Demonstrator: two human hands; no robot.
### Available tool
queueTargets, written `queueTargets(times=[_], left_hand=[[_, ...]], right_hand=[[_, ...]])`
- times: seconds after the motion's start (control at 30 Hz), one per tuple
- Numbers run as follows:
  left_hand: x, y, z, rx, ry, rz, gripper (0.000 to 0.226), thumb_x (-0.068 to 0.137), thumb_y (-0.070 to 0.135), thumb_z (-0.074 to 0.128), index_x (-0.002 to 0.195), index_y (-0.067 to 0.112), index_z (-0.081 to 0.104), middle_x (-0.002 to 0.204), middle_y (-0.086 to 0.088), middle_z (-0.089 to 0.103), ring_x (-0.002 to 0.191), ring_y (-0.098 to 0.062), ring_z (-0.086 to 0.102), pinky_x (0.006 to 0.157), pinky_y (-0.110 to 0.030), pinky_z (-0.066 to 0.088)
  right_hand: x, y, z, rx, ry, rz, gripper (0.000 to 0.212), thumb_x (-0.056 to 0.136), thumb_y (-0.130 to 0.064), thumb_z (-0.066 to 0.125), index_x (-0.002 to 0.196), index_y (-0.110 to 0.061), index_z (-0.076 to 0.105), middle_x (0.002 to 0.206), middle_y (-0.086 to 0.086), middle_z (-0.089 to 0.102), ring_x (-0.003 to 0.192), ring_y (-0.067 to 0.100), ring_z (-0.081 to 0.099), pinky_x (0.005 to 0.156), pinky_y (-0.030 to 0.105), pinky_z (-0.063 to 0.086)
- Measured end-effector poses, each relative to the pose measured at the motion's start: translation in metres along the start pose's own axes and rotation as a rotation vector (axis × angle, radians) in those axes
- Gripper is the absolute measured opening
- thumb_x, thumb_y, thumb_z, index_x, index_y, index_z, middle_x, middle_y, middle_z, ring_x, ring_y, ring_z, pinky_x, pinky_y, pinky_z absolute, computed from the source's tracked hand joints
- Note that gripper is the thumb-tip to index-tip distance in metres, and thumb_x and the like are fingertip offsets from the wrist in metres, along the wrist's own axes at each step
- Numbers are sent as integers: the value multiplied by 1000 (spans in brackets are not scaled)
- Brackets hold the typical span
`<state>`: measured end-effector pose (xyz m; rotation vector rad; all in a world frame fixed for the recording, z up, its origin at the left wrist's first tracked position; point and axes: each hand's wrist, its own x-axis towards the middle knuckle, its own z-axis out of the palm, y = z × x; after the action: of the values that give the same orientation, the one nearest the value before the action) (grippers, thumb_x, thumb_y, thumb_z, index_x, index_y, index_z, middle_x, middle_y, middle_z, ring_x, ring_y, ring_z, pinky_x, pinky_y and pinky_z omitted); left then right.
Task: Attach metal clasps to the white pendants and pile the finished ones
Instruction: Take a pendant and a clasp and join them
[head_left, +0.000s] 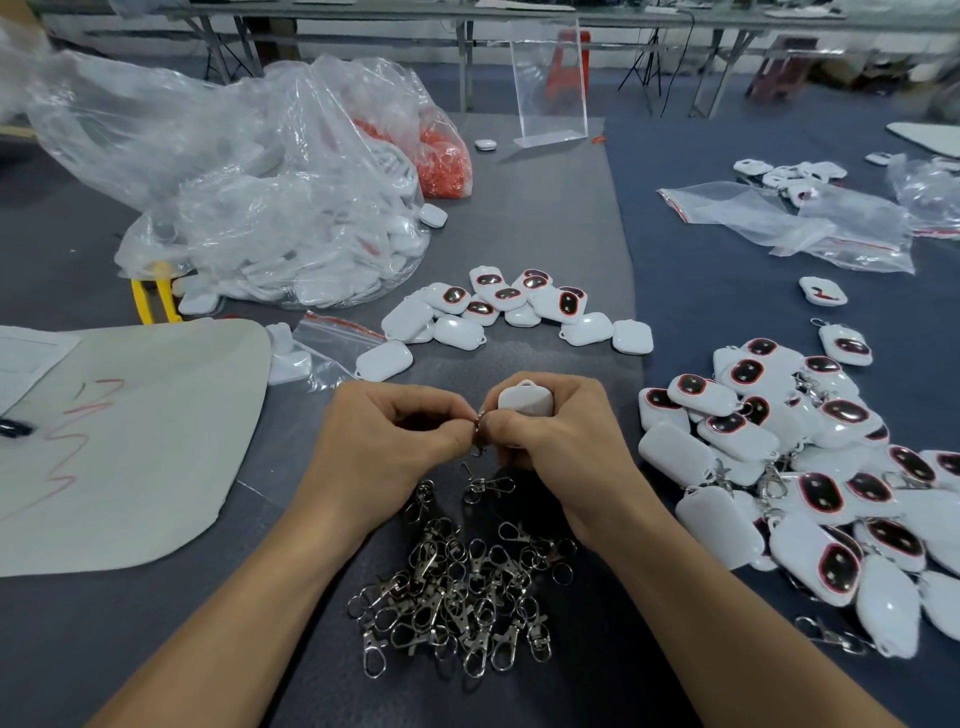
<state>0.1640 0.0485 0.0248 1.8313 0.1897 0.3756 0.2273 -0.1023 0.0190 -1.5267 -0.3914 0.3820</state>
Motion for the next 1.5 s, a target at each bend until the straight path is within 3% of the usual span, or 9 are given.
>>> queueTargets(times=[0.23, 0.43, 0.7, 1.0, 1.13, 1.27, 1.33, 1.43, 1.5], left_hand=[[0, 0, -1, 42, -21, 39, 12, 63, 17, 75, 68, 27, 78, 62, 6, 72, 51, 0, 52, 51, -13, 41], [-4, 2, -2, 139, -21, 100, 14, 63, 18, 77, 68, 31, 77, 62, 7, 71, 52, 1, 54, 52, -15, 43], [-2, 7, -9, 158, -143, 48, 30, 69, -7, 79, 64, 23, 79, 63, 4, 72, 56, 1, 58, 57, -12, 44], [-1, 7, -10, 181, -215, 49, 16, 60, 15, 71, 62, 29, 77, 60, 4, 71, 54, 0, 55, 55, -16, 44], [-2, 1, -3, 143, -145, 48, 10, 59, 15, 68, 62, 23, 75, 58, -7, 66, 52, -6, 50, 50, -21, 40], [1, -2, -2, 183, 223, 78, 11, 58, 28, 67, 66, 32, 73, 56, 1, 64, 48, -1, 48, 49, -16, 40], [3, -2, -6, 327, 350, 106, 12, 59, 31, 66, 69, 35, 71, 59, 10, 62, 48, 0, 49, 50, -8, 37], [2, -5, -6, 547, 251, 163, 4, 64, 29, 68, 68, 32, 68, 69, 16, 62, 64, -1, 56, 59, -8, 38], [0, -8, -4, 653, 74, 223, 3, 68, 28, 70, 70, 29, 69, 64, 12, 58, 69, -6, 55, 60, -11, 37]], right_hand=[[0, 0, -4, -17, -84, -9, 19, 75, 1, 68, 68, -16, 72, 64, 6, 63, 57, 15, 54, 54, 24, 46], [0, 0, -5, -31, -129, -15, 24, 75, 6, 68, 67, -17, 71, 61, 4, 62, 55, 10, 55, 53, 21, 45], [0, -3, -9, -79, -181, -10, 18, 75, 7, 67, 69, -10, 68, 58, 3, 56, 56, 12, 51, 54, 23, 43], [-1, -4, -12, -187, -260, -47, 23, 78, 4, 68, 69, -17, 69, 62, 1, 60, 61, 10, 52, 59, 28, 43], [-1, -5, -11, -221, -227, -36, 20, 81, 2, 69, 72, -16, 71, 63, -3, 62, 62, 7, 54, 59, 25, 46], [-5, -5, -8, -587, -137, -67, 16, 83, -13, 73, 83, -29, 79, 69, -11, 71, 62, 3, 62, 59, 18, 48], [-8, -8, -6, -784, -221, -126, 15, 83, -19, 71, 86, -31, 80, 76, -9, 74, 71, 7, 67, 65, 22, 51], [-11, -15, -8, -839, -394, -115, 16, 76, -21, 69, 78, -35, 77, 75, -6, 74, 71, 7, 66, 68, 27, 54], [-9, -16, -12, -669, -296, -56, 17, 76, -17, 70, 72, -32, 76, 69, -4, 71, 65, 7, 64, 63, 28, 54]])
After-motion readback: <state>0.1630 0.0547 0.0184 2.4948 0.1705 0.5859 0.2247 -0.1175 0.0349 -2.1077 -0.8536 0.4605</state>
